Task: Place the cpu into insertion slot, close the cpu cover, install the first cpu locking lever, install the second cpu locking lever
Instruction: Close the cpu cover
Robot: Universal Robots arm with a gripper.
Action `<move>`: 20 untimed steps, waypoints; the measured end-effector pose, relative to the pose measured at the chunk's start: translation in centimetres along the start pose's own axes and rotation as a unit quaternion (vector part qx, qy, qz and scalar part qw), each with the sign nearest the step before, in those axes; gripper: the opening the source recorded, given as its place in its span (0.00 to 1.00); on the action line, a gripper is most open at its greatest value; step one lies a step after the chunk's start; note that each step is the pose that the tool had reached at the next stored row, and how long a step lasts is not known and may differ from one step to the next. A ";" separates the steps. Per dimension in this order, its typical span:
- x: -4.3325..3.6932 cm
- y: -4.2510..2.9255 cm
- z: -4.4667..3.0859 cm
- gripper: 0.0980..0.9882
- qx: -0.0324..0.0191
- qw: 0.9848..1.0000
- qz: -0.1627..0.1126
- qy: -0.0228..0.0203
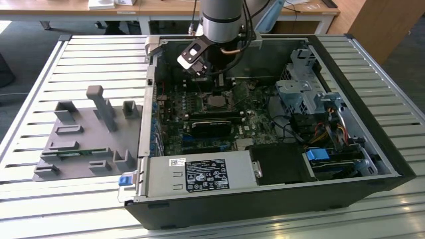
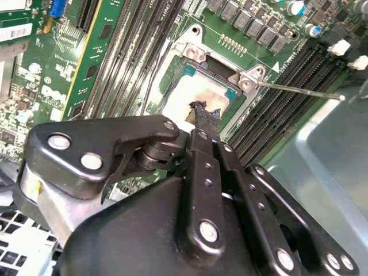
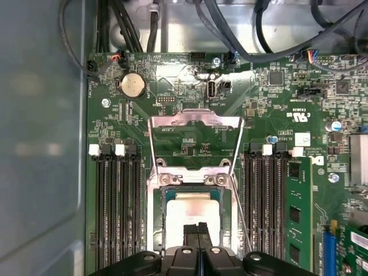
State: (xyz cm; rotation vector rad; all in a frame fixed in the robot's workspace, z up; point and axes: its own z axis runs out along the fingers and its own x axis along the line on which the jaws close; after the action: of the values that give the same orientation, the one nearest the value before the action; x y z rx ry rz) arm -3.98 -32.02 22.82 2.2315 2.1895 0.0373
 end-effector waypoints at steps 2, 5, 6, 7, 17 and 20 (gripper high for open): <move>0.00 0.01 -0.42 0.02 0.000 1.000 0.000 0.000; 0.01 0.03 -1.21 0.02 0.000 1.000 0.000 0.000; 0.01 0.04 -1.48 0.02 0.000 1.000 0.000 0.000; 0.01 0.05 -1.75 0.02 0.000 1.000 0.000 0.000; -0.20 0.06 -2.36 0.02 0.000 1.000 0.000 -0.002; -0.27 0.08 -2.35 0.02 0.000 1.000 0.000 -0.002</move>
State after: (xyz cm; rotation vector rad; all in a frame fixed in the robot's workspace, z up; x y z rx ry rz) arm -3.97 -32.31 25.17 2.2300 2.1878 0.0339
